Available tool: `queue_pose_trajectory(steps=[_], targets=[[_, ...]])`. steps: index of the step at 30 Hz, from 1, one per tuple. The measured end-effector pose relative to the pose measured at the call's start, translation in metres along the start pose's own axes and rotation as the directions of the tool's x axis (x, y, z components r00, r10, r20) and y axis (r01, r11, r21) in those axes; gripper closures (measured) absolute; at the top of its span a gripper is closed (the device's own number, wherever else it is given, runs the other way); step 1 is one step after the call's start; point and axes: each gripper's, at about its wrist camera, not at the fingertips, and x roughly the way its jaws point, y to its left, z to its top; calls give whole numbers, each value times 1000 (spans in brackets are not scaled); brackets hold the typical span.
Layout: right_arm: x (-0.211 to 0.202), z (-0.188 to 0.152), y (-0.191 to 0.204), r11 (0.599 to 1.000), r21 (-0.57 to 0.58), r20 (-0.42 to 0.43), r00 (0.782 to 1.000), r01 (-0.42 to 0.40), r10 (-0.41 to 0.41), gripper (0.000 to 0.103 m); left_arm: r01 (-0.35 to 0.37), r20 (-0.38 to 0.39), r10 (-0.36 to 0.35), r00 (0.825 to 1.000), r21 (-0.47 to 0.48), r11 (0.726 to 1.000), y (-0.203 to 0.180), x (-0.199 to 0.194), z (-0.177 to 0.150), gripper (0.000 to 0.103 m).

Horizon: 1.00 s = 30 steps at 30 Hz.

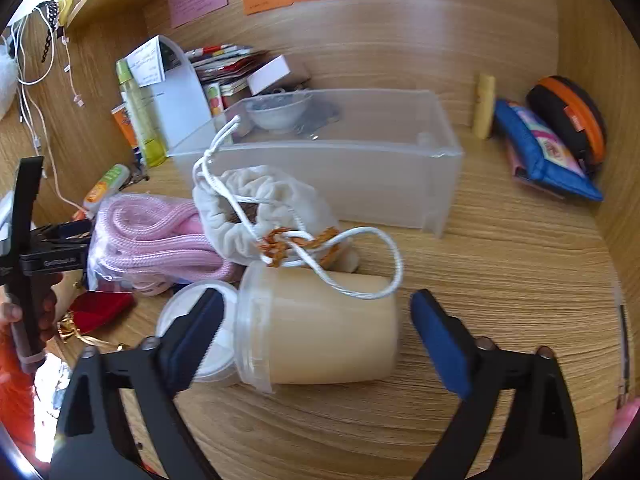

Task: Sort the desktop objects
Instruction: 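Grasp the beige plastic jar with the right tool while the left tool grasps the dark green bottle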

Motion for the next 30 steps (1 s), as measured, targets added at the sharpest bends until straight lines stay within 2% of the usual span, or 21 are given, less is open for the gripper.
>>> queue_pose_trajectory(steps=[1, 3, 4, 5, 8, 12, 14, 20, 30], targets=[[1, -1, 0, 1000, 3, -5, 1000, -8, 8, 20, -3, -4, 3, 1000, 0, 1000, 1, 1, 1, 0], [2, -2, 0, 1000, 0, -13, 1000, -6, 6, 28, 4, -16, -4, 1000, 2, 1000, 4, 5, 3, 7], [3, -3, 0, 1000, -3, -22, 1000, -10, 10, 31, 12, -31, -12, 999, -1, 1000, 4, 8, 3, 20], [4, -3, 1, 1000, -2, -26, 1000, -10, 10, 33, 29, -53, -29, 998, -6, 1000, 6, 12, 2, 27], [4, -5, -1, 1000, -1, -27, 1000, -1, 1, 38, 19, -53, -19, 998, -3, 1000, 4, 13, 0, 30], [3, -7, -3, 1000, 4, -26, 1000, -11, 12, 38, 31, -42, -31, 999, -5, 1000, 1, 10, -4, 35], [2, -8, -2, 1000, 0, -21, 1000, -9, 9, 39, 35, -37, -35, 999, -3, 999, 0, 8, -6, 44], [-3, -12, -7, 999, 19, -13, 999, -28, 29, 39, 31, -21, -31, 999, -13, 999, 2, 3, -9, 60], [-24, -26, -23, 998, 70, 4, 1000, -1, 0, 39, 5, 36, -5, 999, -12, 1000, 3, -8, -12, 62]])
